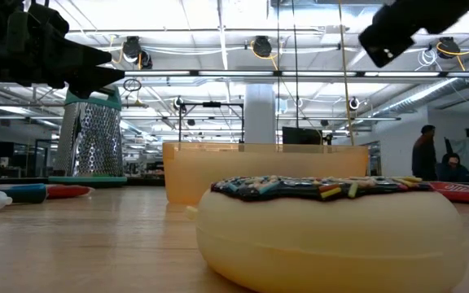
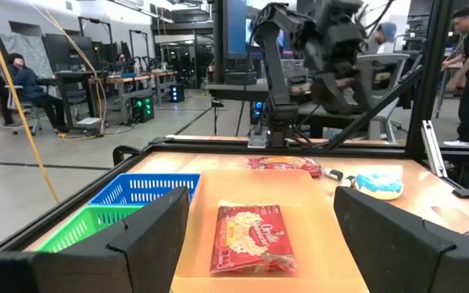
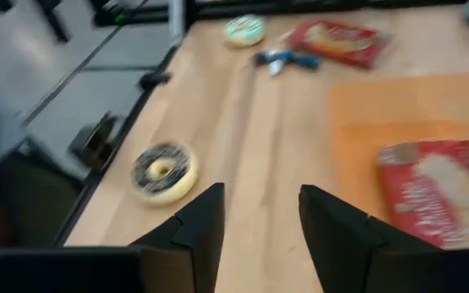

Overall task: Pick & Place Food Item
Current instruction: Put the right red popcorn bag into the orange bin

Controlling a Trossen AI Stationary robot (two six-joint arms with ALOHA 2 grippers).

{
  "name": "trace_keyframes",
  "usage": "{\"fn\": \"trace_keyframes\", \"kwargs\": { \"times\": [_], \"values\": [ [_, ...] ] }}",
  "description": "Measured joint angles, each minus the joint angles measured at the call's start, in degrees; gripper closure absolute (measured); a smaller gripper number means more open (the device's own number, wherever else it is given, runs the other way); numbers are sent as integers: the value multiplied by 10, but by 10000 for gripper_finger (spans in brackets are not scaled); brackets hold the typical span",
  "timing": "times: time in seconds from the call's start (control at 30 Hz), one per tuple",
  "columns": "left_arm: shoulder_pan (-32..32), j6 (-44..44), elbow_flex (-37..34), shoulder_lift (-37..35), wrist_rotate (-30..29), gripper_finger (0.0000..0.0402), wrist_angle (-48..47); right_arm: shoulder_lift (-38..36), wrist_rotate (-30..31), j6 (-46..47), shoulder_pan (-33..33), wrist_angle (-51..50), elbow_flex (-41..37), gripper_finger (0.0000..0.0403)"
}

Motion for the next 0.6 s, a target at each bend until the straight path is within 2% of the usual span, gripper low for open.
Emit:
{"fn": "trace_keyframes", "kwargs": {
  "times": [0.17, 0.33, 0.4, 0.6],
  "values": [
    [0, 0, 0, 0, 0, 96, 0, 0, -1, 52, 62, 0, -37, 214],
    [0, 0, 0, 0, 0, 96, 0, 0, -13, 150, 99, -20, -81, 185],
    [0, 0, 0, 0, 0, 96, 0, 0, -31, 180, 106, -52, -89, 179],
    [0, 0, 0, 0, 0, 96, 0, -2, -27, 268, 104, -196, -90, 179]
  ]
}}
